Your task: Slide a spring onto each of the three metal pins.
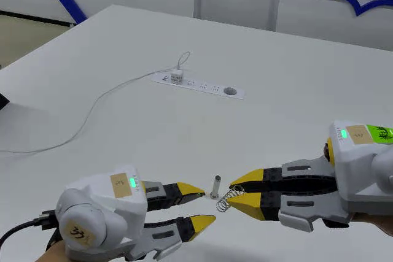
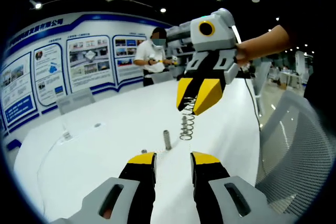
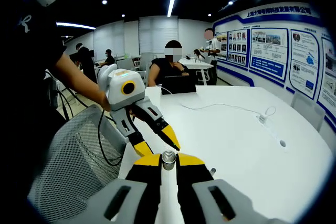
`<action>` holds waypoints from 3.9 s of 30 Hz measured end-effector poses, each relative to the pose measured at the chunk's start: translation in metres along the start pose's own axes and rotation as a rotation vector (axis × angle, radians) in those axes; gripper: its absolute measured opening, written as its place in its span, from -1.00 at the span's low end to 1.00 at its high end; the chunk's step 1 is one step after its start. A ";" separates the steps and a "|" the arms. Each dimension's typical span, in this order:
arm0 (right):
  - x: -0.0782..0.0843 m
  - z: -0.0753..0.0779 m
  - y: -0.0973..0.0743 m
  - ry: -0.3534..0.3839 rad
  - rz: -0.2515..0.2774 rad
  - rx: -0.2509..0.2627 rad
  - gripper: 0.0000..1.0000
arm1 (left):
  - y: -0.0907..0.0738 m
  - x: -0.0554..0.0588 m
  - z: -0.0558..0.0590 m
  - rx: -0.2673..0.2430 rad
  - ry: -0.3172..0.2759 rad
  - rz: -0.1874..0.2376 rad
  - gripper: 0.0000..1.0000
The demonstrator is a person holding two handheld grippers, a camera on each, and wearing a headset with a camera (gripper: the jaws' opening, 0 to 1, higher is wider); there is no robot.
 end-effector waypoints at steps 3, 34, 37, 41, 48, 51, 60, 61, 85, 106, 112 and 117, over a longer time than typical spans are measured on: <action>0.000 0.005 0.001 0.001 -0.001 0.016 -0.79 | -0.006 0.001 -0.004 -0.029 -0.043 0.030 -0.30; 0.017 0.081 0.032 0.062 -0.104 0.197 -0.79 | -0.021 0.011 -0.030 -0.217 -0.185 0.102 0.68; 0.024 0.085 0.040 0.081 -0.121 0.195 -0.79 | -0.020 0.012 -0.029 -0.215 -0.183 0.094 0.66; 0.032 0.084 0.048 0.091 -0.148 0.192 -0.79 | -0.020 0.012 -0.029 -0.215 -0.183 0.094 0.66; 0.044 0.088 0.054 0.120 -0.197 0.206 -0.79 | -0.018 0.013 -0.025 -0.193 -0.188 0.090 0.67; 0.051 0.092 0.055 0.137 -0.217 0.217 -0.79 | -0.017 0.014 -0.024 -0.189 -0.185 0.083 0.67; 0.052 0.091 0.062 0.166 -0.216 0.209 -0.79 | -0.018 0.014 -0.025 -0.189 -0.212 0.092 0.67; 0.054 0.089 0.062 0.168 -0.229 0.204 -0.79 | -0.018 0.014 -0.025 -0.191 -0.213 0.094 0.67; 0.085 0.086 0.083 0.129 -0.340 0.192 -0.78 | -0.016 0.016 -0.023 -0.179 -0.213 0.085 0.64; 0.093 0.086 0.092 0.129 -0.355 0.202 -0.77 | -0.014 0.020 -0.019 -0.158 -0.214 0.065 0.63; 0.094 0.086 0.087 0.127 -0.352 0.201 -0.63 | -0.012 0.021 -0.017 -0.148 -0.210 0.059 0.63; 0.085 0.089 0.080 0.143 -0.317 0.214 -0.58 | -0.012 0.022 -0.016 -0.144 -0.209 0.054 0.63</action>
Point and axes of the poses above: the centre of the closed fingertips' face, and the gripper's own axes: y roughly forward along the fingers, z roughly to its right, x roughly out of its underside, the point moved 1 cm from there along -y, roughly backward along the fingers, and after that the axes turned 5 degrees about x, right-handed, at the moved point
